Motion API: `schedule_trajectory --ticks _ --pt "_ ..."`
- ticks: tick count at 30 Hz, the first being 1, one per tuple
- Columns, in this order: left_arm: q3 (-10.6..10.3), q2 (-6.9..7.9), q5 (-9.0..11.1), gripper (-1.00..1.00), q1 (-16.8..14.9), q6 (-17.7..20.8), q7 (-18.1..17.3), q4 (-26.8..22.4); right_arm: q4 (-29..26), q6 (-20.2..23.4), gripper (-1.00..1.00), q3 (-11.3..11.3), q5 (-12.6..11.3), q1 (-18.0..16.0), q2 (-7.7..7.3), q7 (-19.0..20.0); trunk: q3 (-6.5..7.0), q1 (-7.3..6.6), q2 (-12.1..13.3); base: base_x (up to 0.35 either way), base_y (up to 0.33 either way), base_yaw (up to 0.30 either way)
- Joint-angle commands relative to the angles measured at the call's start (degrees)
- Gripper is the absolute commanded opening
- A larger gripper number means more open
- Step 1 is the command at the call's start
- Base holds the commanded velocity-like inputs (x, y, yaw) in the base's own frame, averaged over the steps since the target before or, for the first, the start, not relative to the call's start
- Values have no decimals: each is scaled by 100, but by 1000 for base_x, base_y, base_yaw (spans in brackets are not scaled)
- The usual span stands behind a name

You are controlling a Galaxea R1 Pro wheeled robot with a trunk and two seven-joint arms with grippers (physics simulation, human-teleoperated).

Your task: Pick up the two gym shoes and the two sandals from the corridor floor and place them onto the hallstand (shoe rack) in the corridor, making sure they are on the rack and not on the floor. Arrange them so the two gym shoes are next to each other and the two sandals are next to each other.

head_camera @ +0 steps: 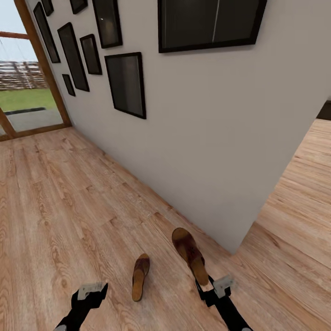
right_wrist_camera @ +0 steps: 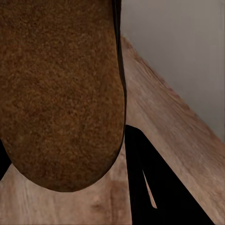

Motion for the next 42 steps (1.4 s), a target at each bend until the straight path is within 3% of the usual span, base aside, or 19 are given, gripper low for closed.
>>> schedule_trajectory --ticks 1,2,5,8,12,15,17,18,20,23,42 --pt "32 -12 5 100 -53 150 -55 -9 -199 165 -100 41 -40 0 42 41 -6 -1 -2 0 0 -4" --pt "25 -29 -28 100 -174 445 -55 -22 -559 558 -100 147 -23 0 124 61 -6 -1 -2 0 0 -2" --pt "18 -43 -71 100 -378 822 -54 -34 -1102 1236 -100 297 -12 1 243 102 -5 -1 -2 0 0 -2" --pt "12 -53 -149 100 -693 1219 -54 -32 -1954 2286 -100 580 -6 2 417 249 -5 -1 -2 0 0 0" --pt "16 -64 -231 100 -931 1366 -54 -30 -2750 3021 -100 849 -11 4 568 510 -5 -1 -2 0 0 0" --pt "16 -86 -275 100 -1041 1423 -54 22 -3599 3621 -100 1084 -18 1 776 796 -5 -1 -2 0 0 0" --pt "6 -93 -281 100 -1058 1431 -54 43 -3819 3841 -100 1236 -21 2 881 854 -5 -1 -2 0 0 0" --pt "-48 -94 -283 100 -1064 1435 -52 47 -3962 3942 -100 1436 -23 4 933 878 -5 -1 -2 0 0 0" --pt "-222 -87 -293 100 -1068 1431 -50 23 -4100 3994 -100 1717 -26 4 960 889 -5 -1 -2 0 0 0" --pt "-456 -86 -292 100 -1038 1432 -41 -14 -4066 4010 -100 1823 -29 5 960 892 -5 -1 -2 0 0 0" --pt "-515 -78 -282 100 -1004 1347 -28 -39 -4087 4014 -100 1852 -29 5 952 888 -5 -1 -2 138 -102 -24"
